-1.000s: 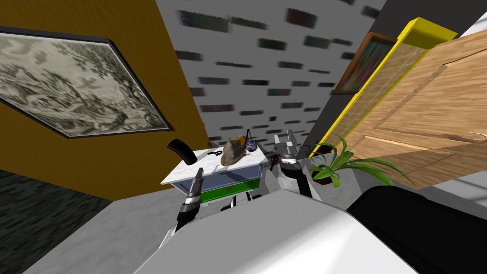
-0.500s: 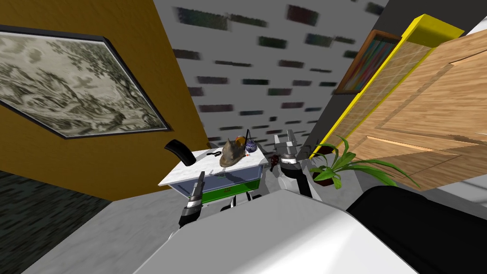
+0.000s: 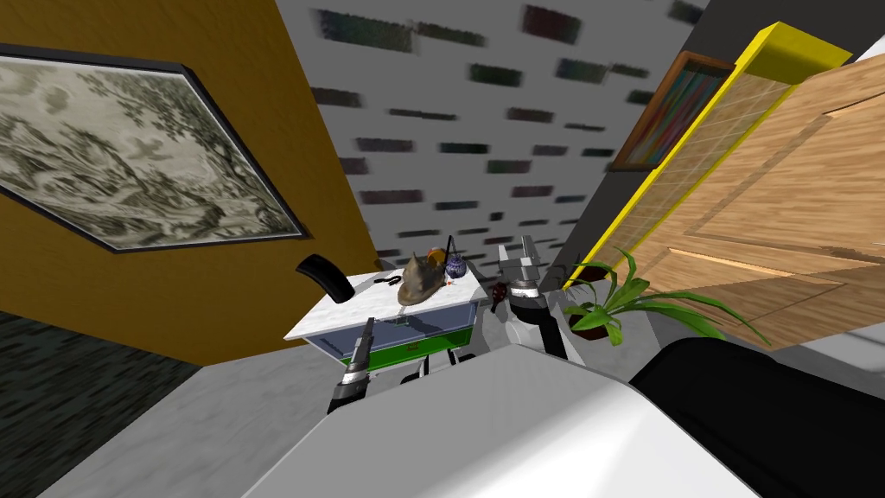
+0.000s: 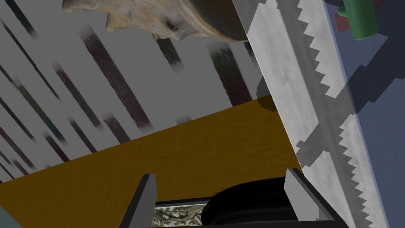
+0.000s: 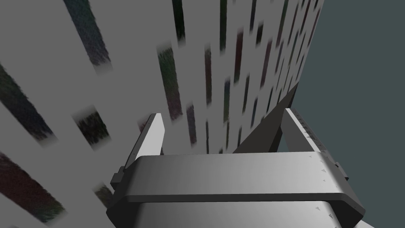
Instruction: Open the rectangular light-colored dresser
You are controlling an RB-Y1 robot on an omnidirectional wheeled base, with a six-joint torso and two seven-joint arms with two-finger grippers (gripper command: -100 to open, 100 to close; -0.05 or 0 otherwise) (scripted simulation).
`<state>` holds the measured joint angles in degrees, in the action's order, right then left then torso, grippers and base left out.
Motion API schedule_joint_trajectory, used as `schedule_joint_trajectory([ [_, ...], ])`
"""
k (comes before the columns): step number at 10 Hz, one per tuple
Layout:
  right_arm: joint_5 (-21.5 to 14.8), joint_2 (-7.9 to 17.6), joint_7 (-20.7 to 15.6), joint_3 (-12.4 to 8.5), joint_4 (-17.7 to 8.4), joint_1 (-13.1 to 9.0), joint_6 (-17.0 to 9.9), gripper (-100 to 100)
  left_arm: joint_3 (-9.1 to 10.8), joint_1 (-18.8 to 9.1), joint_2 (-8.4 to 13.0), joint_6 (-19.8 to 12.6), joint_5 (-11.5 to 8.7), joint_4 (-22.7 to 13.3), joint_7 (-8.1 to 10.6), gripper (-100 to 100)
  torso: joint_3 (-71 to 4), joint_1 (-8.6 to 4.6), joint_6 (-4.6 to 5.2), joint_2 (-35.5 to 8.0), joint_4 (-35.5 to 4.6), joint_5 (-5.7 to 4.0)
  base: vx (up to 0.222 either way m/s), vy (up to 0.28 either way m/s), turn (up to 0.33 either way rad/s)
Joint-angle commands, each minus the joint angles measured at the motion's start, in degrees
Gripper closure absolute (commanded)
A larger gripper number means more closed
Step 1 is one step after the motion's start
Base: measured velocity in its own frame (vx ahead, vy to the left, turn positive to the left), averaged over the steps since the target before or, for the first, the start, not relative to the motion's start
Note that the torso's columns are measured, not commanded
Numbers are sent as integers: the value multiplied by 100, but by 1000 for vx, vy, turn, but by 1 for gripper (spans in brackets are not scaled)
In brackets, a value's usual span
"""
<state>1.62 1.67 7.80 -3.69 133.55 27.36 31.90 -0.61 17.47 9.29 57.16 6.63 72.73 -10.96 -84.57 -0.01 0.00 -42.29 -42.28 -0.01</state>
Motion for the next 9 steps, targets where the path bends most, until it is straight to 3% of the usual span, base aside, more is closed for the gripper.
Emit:
schedule_joint_trajectory([
  [1,0,0,0,0,0,0,0,0,17,-70,-27,148,23,-366,-22,-100,-1,0,0,2,0,0,18,-17,4],
  [6,0,0,0,0,0,0,0,0,52,-246,-152,555,84,-1191,-93,-100,0,2,0,0,0,1,15,-15,6],
  [9,0,0,0,0,0,0,0,0,63,-301,-204,680,103,-1507,-114,-100,-1,1,0,1,0,0,16,-16,6],
])
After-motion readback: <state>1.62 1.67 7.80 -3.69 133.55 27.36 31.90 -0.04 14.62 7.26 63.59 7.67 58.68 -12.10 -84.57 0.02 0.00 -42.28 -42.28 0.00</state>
